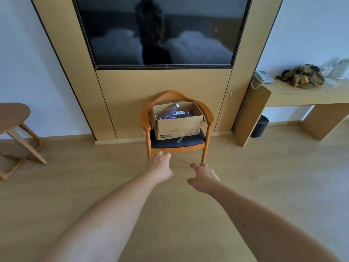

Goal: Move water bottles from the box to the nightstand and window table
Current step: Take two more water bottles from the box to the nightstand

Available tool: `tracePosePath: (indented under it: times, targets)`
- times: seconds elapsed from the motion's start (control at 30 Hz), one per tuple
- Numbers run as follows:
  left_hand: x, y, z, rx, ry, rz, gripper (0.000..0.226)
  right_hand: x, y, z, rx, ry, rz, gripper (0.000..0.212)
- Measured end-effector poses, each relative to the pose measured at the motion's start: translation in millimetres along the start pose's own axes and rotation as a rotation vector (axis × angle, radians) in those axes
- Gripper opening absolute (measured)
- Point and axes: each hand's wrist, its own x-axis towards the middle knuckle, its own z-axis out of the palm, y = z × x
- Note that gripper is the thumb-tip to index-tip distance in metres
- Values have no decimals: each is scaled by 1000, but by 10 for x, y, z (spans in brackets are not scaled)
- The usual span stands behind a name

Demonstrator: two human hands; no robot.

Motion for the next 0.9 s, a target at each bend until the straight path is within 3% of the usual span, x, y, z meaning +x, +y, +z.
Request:
tracePosePath:
  times: [0.57,0.73,0.9]
  targets:
    - [2554,-396,-75,61,-27,-42,55,2825,-253,-443,22,-63,-42,65]
    - [3414,-285,-205,49,-26,-79,53,3699,-210,-829,11,-90,-70,55]
    - [4109,-133,-231,73,-55,-54,57,4383,-224,-1082,-13,-124,-54,63]
